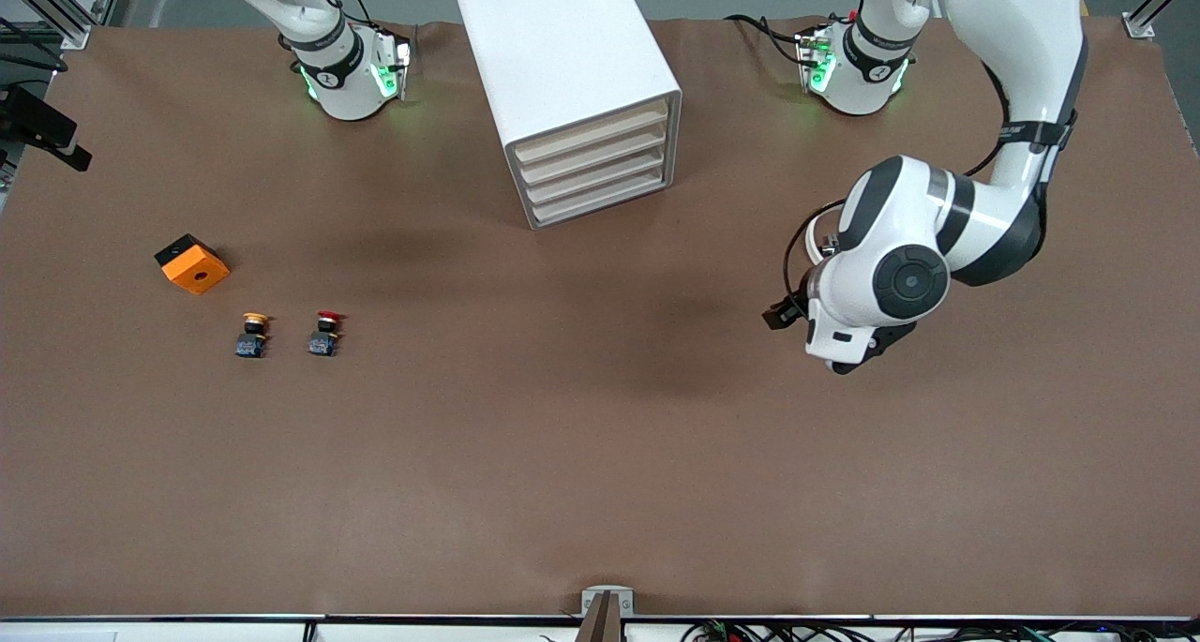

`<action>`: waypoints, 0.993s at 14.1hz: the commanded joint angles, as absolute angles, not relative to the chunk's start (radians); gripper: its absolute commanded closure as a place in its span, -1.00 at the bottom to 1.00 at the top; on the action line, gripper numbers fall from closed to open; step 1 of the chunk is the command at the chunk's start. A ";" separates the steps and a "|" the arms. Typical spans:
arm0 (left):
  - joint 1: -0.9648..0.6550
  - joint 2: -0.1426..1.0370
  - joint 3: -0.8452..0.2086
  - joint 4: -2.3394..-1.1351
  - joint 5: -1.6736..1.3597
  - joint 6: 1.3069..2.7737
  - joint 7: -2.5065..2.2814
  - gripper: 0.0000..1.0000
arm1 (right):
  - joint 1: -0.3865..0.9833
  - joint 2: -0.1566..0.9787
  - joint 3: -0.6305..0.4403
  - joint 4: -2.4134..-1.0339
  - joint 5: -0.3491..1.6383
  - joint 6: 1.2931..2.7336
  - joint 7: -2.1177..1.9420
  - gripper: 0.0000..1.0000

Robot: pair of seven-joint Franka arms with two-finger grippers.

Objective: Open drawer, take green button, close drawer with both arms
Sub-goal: 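Reach the left gripper to the top drawer's handle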

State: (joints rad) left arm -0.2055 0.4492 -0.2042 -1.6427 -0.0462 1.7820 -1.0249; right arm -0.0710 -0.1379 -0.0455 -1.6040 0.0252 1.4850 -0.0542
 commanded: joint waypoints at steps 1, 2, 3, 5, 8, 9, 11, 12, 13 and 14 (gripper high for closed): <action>-0.248 0.540 -0.206 -1.562 -0.068 1.759 -1.210 -1.00 | -0.080 -0.160 -0.040 -1.620 0.018 1.489 -0.066 -1.00; -0.271 0.561 -0.206 -1.549 -0.067 1.759 -1.277 -1.00 | -0.080 -0.160 -0.038 -1.620 0.018 1.489 -0.066 -1.00; -0.285 0.590 -0.207 -1.534 -0.069 1.758 -1.348 -1.00 | -0.080 -0.160 -0.038 -1.620 0.018 1.489 -0.063 -1.00; -0.302 0.673 -0.218 -1.476 -0.095 1.753 -1.455 -1.00 | -0.080 -0.160 -0.038 -1.620 0.018 1.489 -0.060 -1.00; -0.310 0.745 -0.245 -1.437 -0.170 1.708 -1.619 -1.00 | -0.078 -0.160 -0.038 -1.620 0.017 1.493 -0.058 -1.00; -0.313 0.768 -0.245 -1.415 -0.201 1.653 -1.662 -1.00 | -0.078 -0.160 -0.038 -1.621 0.015 1.493 -0.058 -1.00; -0.314 0.808 -0.245 -1.394 -0.274 1.550 -1.713 -1.00 | -0.078 -0.160 -0.038 -1.621 0.006 1.493 -0.058 -1.00; -0.314 0.816 -0.245 -1.394 -0.299 1.507 -1.733 -1.00 | -0.078 -0.160 -0.038 -1.621 0.003 1.493 -0.057 -1.00; -0.313 0.818 -0.247 -1.394 -0.329 1.443 -1.750 -1.00 | -0.078 -0.160 -0.038 -1.621 0.003 1.493 -0.057 -1.00; -0.311 0.818 -0.245 -1.394 -0.363 1.387 -1.750 -1.00 | -0.078 -0.160 -0.038 -1.621 0.002 1.493 -0.057 -1.00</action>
